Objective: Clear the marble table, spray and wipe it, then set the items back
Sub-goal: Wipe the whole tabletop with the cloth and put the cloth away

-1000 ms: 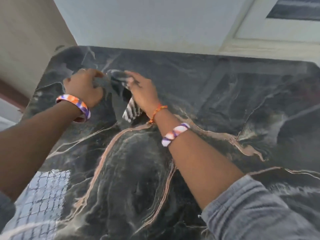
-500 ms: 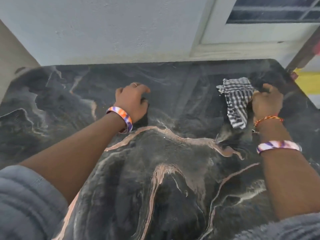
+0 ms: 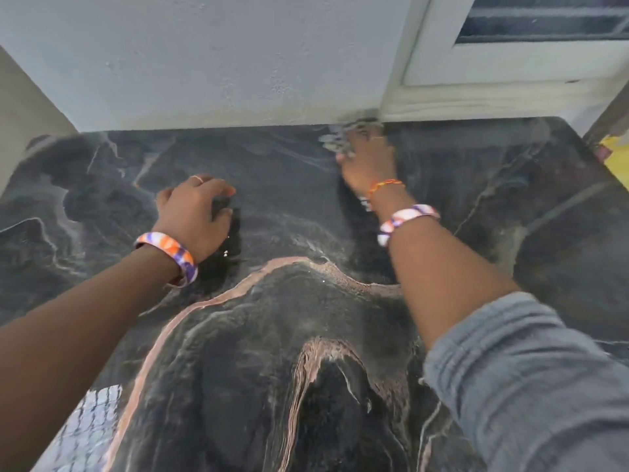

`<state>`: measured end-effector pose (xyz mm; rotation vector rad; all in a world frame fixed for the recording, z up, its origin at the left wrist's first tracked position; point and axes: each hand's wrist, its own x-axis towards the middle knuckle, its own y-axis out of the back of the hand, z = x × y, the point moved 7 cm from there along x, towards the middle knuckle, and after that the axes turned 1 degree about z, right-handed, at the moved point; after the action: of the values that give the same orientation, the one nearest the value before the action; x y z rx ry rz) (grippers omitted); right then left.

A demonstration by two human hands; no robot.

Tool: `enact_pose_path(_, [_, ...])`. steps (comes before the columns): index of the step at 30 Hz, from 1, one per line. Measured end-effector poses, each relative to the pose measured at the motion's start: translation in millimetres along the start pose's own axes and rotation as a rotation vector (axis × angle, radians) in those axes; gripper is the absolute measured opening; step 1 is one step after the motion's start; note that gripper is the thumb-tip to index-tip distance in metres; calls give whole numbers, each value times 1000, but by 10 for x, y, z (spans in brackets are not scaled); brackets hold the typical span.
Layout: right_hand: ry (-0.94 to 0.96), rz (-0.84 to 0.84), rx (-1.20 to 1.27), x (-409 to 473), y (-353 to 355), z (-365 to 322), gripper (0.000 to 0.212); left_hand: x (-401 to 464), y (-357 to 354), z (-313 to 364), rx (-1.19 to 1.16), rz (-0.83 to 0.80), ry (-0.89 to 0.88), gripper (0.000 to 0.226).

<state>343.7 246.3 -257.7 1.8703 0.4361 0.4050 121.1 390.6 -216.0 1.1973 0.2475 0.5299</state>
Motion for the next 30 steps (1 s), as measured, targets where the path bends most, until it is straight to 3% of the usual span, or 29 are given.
enact_pose_path(5, [484, -222, 240, -566, -450, -1688, 42, -156, 239, -329, 28, 90, 148, 42])
enact_pose_path(8, [420, -372, 600, -810, -385, -1842, 35, -236, 367, -328, 3, 175, 165, 49])
enact_pose_path(12, [175, -109, 908, -926, 255, -926, 35, -300, 347, -216, -56, 146, 86, 47])
enact_pose_path(14, [-5, 61, 876, -1089, 576, -167, 41, -358, 257, -157, -61, 89, 35, 46])
enact_pose_path(16, [-139, 186, 638, -1333, 798, 629, 40, -433, 171, -105, -76, 39, -25, 46])
enact_pose_path(20, [-446, 41, -69, -1755, 755, 1481, 53, -561, 107, -106, -86, 0, -100, 43])
enact_pose_path(22, [-475, 37, -154, -1796, 722, 1395, 72, -654, 155, -169, -89, 6, -132, 43])
enact_pose_path(24, [-388, 113, -64, -1758, 667, 1124, 78, -753, 229, -289, -85, 15, -144, 41])
enact_pose_path(27, [-212, 113, 68, -1867, 390, 299, 48, -935, 422, -603, -87, 42, -136, 40])
enact_pose_path(30, [20, 83, 211, -2146, 29, -898, 43, -1167, 616, -965, -81, 80, -91, 38])
